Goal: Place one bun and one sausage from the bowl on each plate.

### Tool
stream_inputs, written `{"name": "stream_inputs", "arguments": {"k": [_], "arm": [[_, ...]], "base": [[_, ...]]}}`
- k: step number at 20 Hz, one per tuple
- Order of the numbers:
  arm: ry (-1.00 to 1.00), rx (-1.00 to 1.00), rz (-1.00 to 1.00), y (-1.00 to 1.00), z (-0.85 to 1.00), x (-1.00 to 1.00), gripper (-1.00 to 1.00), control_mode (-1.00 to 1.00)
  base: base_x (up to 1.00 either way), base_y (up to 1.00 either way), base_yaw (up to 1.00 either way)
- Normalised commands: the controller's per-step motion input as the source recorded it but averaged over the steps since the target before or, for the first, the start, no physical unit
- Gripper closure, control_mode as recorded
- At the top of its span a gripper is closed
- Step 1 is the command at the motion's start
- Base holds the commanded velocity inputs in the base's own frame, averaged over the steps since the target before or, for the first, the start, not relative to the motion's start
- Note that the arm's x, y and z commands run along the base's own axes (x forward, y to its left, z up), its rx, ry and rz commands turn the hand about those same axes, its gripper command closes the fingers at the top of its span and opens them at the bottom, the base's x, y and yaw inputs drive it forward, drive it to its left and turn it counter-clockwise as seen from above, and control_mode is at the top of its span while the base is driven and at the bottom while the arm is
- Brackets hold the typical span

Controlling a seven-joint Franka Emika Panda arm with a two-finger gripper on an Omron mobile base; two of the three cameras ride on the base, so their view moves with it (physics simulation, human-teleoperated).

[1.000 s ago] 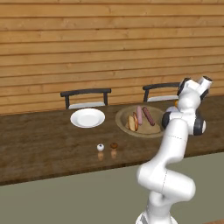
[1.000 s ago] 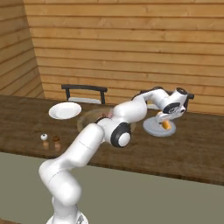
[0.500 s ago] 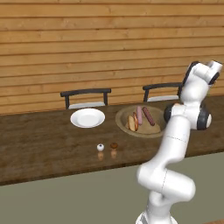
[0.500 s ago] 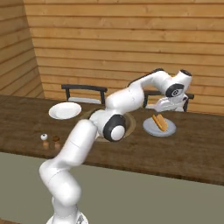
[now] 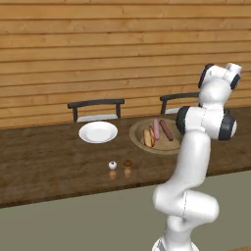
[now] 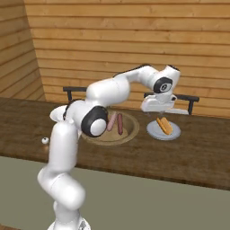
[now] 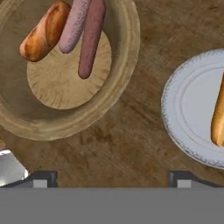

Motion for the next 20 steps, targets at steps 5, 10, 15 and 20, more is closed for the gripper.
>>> {"name": "stream_inputs", "arguments": {"k": [5, 10, 15, 20], "arm": [[-0.14, -0.01, -0.27, 1.0, -0.02, -0.05, -1.0, -1.0], [-0.1, -0.01, -0.35, 1.0, 0.04, -0.05, -1.0, -1.0], [-0.04, 0.0, -0.52, 1.0, 0.13, 0.0, -1.0, -1.0], [0.01, 0.0, -0.6, 0.79, 0.13, 0.0, -1.0, -1.0]], "base": [[0.0, 0.0, 0.0], [0.0, 0.0, 0.0], [0.0, 0.0, 0.0], [0.0, 0.0, 0.0]]}}
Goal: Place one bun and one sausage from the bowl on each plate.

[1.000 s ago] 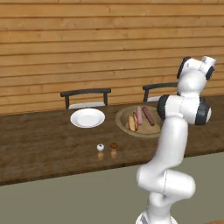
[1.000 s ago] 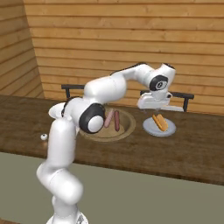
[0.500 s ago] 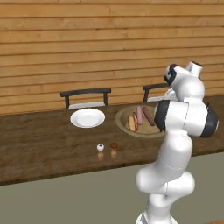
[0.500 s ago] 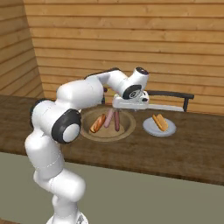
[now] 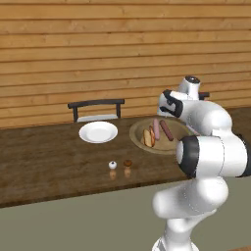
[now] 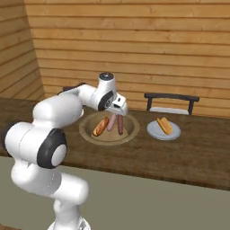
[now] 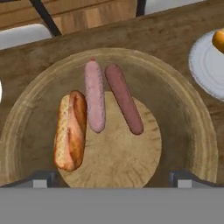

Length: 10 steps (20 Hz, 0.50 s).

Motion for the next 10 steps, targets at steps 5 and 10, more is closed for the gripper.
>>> {"name": "stream_inputs", "arguments": {"k": [5, 10], "arm": [[0.0, 0.01, 0.01, 0.26, 0.1, -0.38, -1.0, -1.0], [0.32, -0.01, 0.18, 0.0, -0.2, 0.05, -1.0, -1.0]], "base": [[0.0, 0.0, 0.0], [0.0, 0.0, 0.0]]}}
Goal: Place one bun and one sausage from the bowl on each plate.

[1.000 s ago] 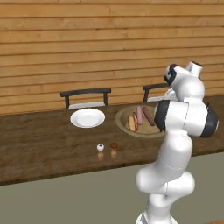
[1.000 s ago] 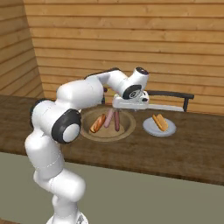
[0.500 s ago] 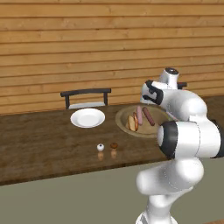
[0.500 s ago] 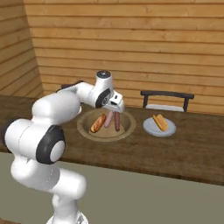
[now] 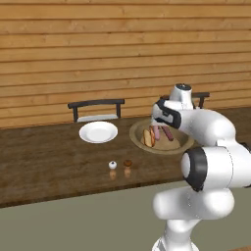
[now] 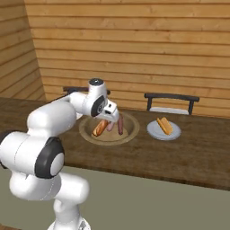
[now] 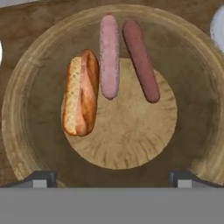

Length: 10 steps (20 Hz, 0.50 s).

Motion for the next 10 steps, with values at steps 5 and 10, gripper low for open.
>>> {"name": "stream_inputs", "arguments": {"k": [5, 10], "arm": [[0.29, 0.01, 0.12, 0.2, -0.47, 0.35, -1.0, -1.0], [0.17, 0.04, 0.07, 0.15, -0.47, 0.48, -1.0, -1.0]], "base": [[0.0, 0.0, 0.0], [0.0, 0.0, 0.0]]}}
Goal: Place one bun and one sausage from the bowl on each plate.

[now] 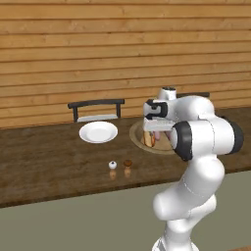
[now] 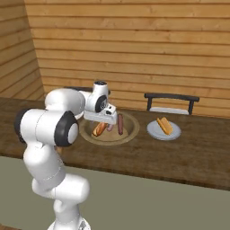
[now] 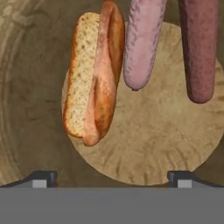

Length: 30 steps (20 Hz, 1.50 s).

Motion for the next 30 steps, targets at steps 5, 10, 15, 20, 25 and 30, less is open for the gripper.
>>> {"name": "stream_inputs", "arguments": {"k": [5, 10, 15, 20, 25, 30], "arm": [[0.01, 0.15, 0.04, 0.01, -0.17, 0.09, -1.0, -1.0], [-0.03, 0.12, 0.01, 0.22, -0.47, 0.26, -1.0, -1.0], [0.0, 0.0, 0.0, 0.01, -0.32, 0.44, -1.0, -1.0], [0.0, 0.0, 0.0, 0.07, -0.4, 0.0, -1.0, -1.0], [0.0, 0.0, 0.0, 0.02, -0.29, 0.0, -1.0, -1.0], [0.0, 0.01, 0.0, 0.07, -0.05, 0.0, 1.0, -1.0]], "base": [[0.0, 0.0, 0.0], [0.0, 0.0, 0.0], [0.0, 0.0, 0.0], [0.0, 0.0, 0.0], [0.0, 0.0, 0.0], [0.0, 0.0, 0.0]]}}
